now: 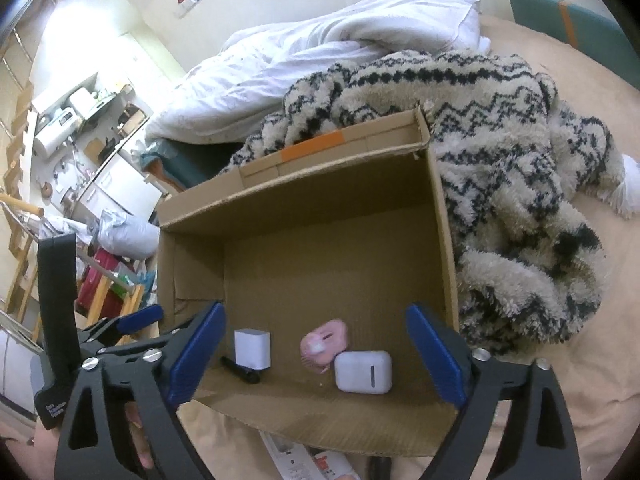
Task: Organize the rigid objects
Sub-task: 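Lower marker and pink case into the box and open both grippers, then withdraw both grippers from the box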
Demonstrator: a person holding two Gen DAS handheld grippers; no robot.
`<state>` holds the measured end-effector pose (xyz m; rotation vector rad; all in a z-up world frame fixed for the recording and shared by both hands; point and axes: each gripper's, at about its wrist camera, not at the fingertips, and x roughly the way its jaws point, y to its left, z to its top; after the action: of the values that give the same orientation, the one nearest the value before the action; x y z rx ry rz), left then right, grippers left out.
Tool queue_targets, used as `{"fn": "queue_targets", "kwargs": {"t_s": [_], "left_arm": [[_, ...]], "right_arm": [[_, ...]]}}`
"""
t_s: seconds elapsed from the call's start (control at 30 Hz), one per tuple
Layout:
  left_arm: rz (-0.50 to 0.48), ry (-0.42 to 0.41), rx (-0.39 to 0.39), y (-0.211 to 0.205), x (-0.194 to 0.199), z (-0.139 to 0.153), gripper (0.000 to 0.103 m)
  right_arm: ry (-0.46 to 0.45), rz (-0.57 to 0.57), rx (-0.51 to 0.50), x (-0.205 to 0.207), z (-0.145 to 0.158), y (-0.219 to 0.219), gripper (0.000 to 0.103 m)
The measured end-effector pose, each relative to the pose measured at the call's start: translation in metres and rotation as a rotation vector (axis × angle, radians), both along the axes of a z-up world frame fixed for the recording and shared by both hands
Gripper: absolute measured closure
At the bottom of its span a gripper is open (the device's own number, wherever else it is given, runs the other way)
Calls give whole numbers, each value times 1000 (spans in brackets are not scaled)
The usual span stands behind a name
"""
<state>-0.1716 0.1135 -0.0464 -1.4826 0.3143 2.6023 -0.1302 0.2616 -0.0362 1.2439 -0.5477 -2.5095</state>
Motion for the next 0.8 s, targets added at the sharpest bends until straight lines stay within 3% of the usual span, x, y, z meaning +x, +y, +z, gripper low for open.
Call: {"fn": "queue_targets", "kwargs": {"t_s": [0.13, 0.23, 0.33, 0.63, 0.8], "left_arm": [[-3, 14, 17, -2, 2, 7, 0], [-1, -48, 119, -10, 1, 5, 0], [0, -48, 147, -13, 4, 8, 0], [-2, -23, 185, -26, 25, 24, 0], [-6, -68, 143, -41, 41, 20, 0]], "right_arm": [[22, -27, -12, 4, 4, 4, 0], [35, -36, -20, 9, 7, 7, 0], [47, -45, -20, 15, 11, 11, 0], [55, -66, -25, 40, 19, 15, 0], [43, -58, -5, 62, 17, 12, 0]]}}
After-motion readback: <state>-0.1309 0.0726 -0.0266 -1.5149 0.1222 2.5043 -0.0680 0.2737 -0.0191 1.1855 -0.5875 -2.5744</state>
